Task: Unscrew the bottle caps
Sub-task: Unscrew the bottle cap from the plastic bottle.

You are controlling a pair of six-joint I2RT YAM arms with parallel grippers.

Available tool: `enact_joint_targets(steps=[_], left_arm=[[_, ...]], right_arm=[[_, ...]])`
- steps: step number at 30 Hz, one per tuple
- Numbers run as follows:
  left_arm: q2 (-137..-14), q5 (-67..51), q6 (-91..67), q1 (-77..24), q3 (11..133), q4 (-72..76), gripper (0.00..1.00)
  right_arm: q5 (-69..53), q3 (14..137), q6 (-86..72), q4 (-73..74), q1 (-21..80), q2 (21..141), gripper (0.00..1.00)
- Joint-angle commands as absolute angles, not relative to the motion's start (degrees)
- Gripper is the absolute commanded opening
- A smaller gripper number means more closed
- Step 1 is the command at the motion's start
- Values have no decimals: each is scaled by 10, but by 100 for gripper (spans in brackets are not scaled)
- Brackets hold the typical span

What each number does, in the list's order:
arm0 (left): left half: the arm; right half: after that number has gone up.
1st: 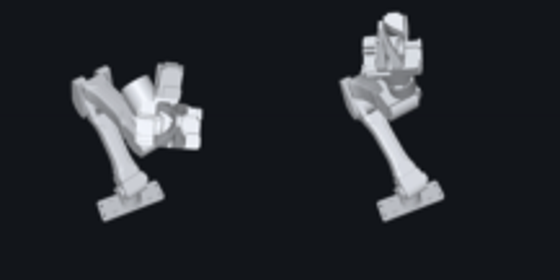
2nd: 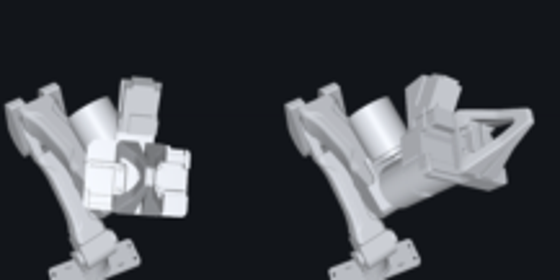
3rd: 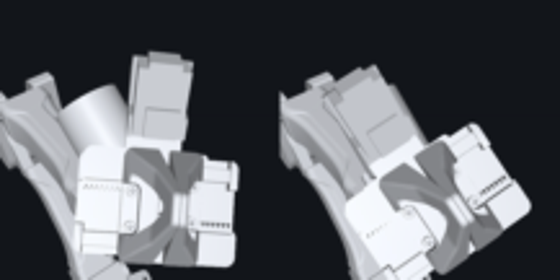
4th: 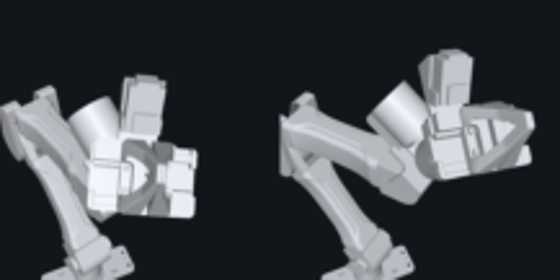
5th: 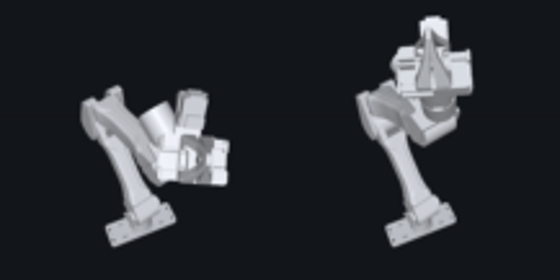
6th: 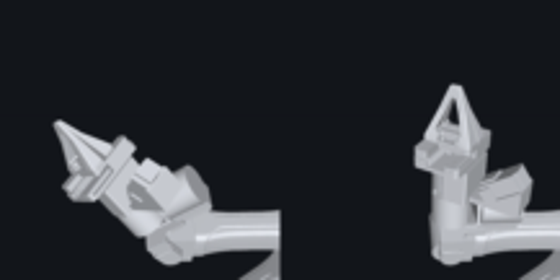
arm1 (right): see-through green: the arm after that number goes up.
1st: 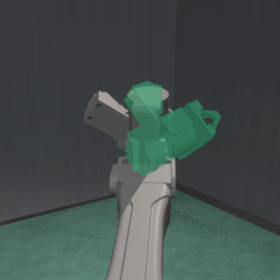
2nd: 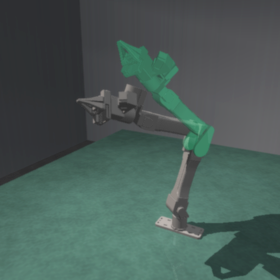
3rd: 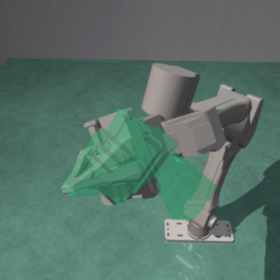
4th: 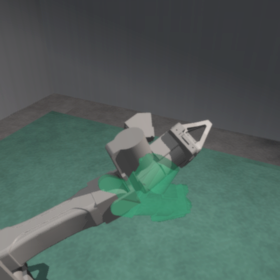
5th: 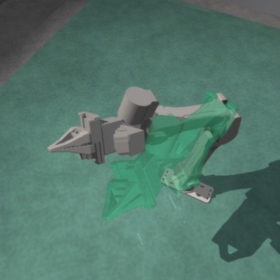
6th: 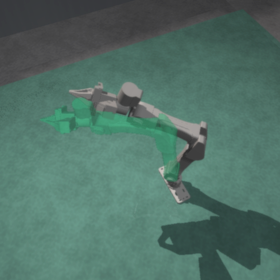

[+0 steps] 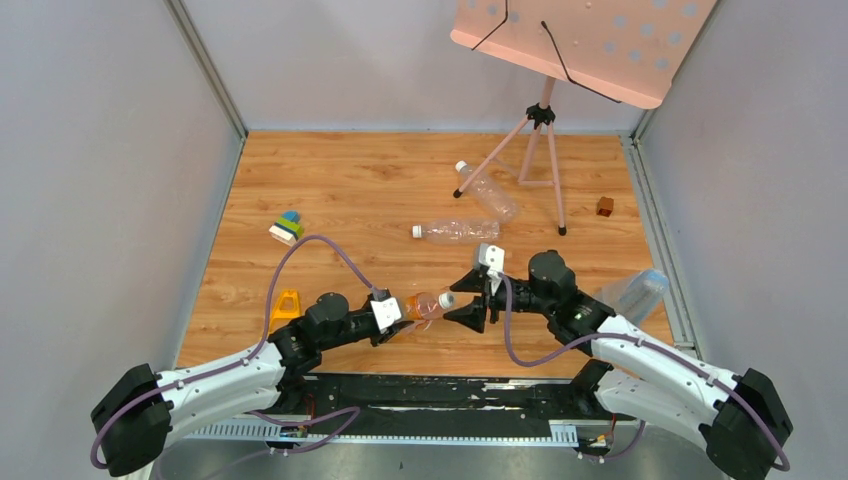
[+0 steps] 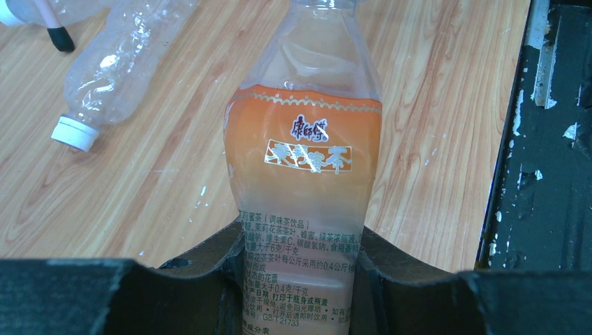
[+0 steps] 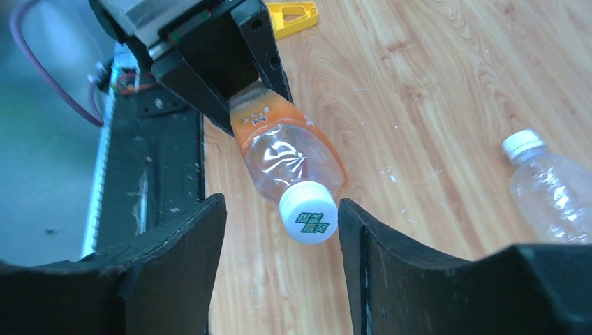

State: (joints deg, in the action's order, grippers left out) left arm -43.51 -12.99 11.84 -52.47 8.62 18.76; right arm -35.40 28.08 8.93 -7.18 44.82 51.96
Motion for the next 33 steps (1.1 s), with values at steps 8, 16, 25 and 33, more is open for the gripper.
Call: enact_joint_targets(steps=[8,16,25,33], left_arm=[[-440,-125,111,-525,102,202,0],[-440,-124,111,-525,102,201,0],[-445,-126,111,-525,104,201,0],[-446,-126,110,-525,104,200,0]], right_arm=[[-110,403,-405,135,450,550,66],[-105,408,-522,167,451,535,77],[-186,409,-492,139,450,588,61],[-225,416,-483,117,450,622,46]])
